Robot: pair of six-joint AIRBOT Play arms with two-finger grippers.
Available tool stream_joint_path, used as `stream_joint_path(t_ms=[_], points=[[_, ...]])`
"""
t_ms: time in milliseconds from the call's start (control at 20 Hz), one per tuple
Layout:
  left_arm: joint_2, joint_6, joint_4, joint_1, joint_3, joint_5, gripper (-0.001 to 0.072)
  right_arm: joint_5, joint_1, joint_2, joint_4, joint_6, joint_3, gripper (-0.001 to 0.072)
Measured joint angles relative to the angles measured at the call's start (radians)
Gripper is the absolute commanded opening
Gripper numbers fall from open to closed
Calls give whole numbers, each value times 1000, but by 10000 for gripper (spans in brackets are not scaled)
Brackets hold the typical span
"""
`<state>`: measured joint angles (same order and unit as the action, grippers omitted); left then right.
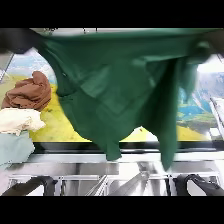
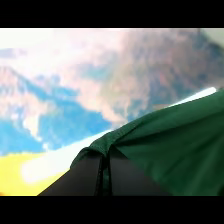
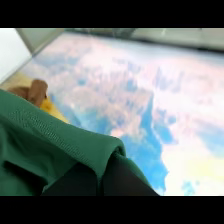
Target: Fold the shirts.
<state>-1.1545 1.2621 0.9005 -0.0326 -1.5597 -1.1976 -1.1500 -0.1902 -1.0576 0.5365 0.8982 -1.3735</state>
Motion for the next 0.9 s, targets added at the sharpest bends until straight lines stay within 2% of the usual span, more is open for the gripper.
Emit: stream_joint_path(t_ms=[100, 150, 200, 300, 400, 500, 550, 600, 750, 900], points=[[-150, -27, 9, 1, 10, 14, 23, 75, 51, -198, -3, -22, -2, 539], [-232, -39, 8, 3, -5, 14, 208, 110, 69, -289, -6, -29, -4, 572], [-305, -45, 6, 8, -29, 11, 334, 138, 81, -373, -16, -32, -8, 572], [-434, -53, 1, 30, -105, -31, 334, 164, 83, -496, -44, -34, -21, 568], [-524, -50, 1, 71, -198, -104, 334, 155, 54, -545, -58, -27, -31, 568], [-571, -16, 0, 124, -261, -195, 334, 73, 2, -547, -64, -8, -36, 565], [-577, 1, 0, 148, -266, -234, 334, 21, -24, -540, -61, 2, -34, 515], [-576, 18, 0, 171, -248, -270, 334, -32, -47, -529, -51, 14, -24, 428], [-518, 41, -2, 202, -58, -333, 335, -166, -90, -476, 13, 49, 92, 446], [-421, 38, 19, 196, 240, -324, 334, -212, -87, -400, 49, 64, 321, 483]])
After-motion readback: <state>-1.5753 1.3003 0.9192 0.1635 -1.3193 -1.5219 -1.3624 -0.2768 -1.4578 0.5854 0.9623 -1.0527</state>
